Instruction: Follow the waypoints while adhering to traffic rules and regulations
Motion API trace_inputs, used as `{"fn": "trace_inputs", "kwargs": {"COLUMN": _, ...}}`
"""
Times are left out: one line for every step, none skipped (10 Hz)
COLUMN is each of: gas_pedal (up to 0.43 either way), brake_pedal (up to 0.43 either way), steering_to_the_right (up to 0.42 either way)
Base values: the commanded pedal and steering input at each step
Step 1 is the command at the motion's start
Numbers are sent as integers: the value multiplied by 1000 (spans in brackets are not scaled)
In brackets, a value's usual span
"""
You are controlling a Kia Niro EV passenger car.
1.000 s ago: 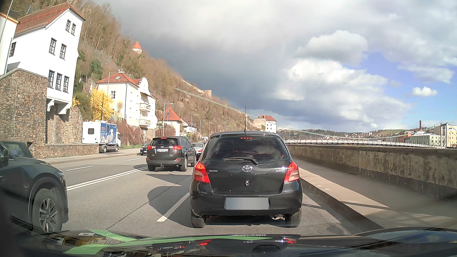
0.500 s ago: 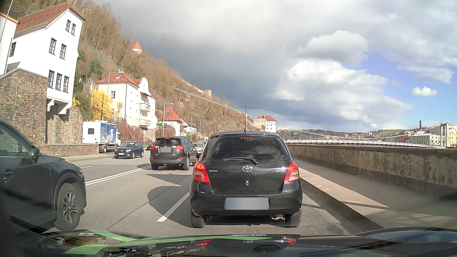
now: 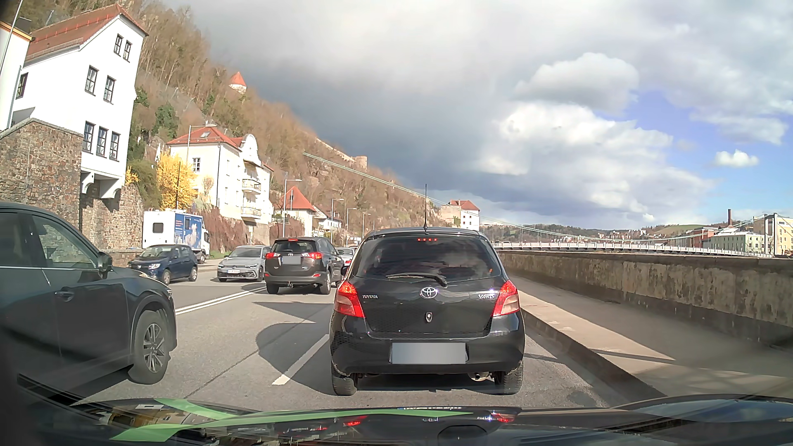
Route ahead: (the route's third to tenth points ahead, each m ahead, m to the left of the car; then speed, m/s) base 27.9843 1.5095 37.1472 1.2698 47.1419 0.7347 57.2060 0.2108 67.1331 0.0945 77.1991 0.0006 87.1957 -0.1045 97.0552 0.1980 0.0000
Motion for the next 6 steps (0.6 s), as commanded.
{"fn": "trace_inputs", "kwargs": {"gas_pedal": 0, "brake_pedal": 341, "steering_to_the_right": -3}}
{"fn": "trace_inputs", "kwargs": {"gas_pedal": 0, "brake_pedal": 341, "steering_to_the_right": -3}}
{"fn": "trace_inputs", "kwargs": {"gas_pedal": 0, "brake_pedal": 341, "steering_to_the_right": -3}}
{"fn": "trace_inputs", "kwargs": {"gas_pedal": 0, "brake_pedal": 348, "steering_to_the_right": -3}}
{"fn": "trace_inputs", "kwargs": {"gas_pedal": 0, "brake_pedal": 341, "steering_to_the_right": -3}}
{"fn": "trace_inputs", "kwargs": {"gas_pedal": 0, "brake_pedal": 341, "steering_to_the_right": -3}}
